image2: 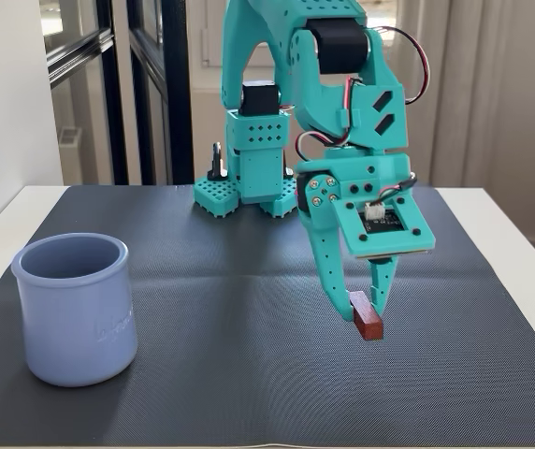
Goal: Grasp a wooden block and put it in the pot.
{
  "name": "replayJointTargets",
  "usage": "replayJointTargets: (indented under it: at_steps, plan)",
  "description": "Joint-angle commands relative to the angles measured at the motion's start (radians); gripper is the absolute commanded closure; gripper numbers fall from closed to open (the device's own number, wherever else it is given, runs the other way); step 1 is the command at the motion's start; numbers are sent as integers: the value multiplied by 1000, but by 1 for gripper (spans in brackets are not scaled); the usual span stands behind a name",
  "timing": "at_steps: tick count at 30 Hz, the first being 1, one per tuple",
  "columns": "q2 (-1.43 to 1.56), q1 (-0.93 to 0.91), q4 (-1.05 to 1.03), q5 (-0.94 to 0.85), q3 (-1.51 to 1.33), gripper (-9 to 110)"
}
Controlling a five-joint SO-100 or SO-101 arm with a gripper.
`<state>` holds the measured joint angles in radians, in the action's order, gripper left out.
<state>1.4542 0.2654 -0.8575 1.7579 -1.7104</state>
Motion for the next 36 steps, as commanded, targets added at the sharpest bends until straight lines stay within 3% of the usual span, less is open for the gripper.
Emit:
replayJointTargets:
  at_steps: [1, 8, 21, 36]
  plan:
    - [127, -75, -38, -37, 34, 100]
    - [278, -250, -146, -126, 34, 99]
    - [339, -541, -146, -238, 32, 99]
    - [238, -614, -109, -261, 40, 95]
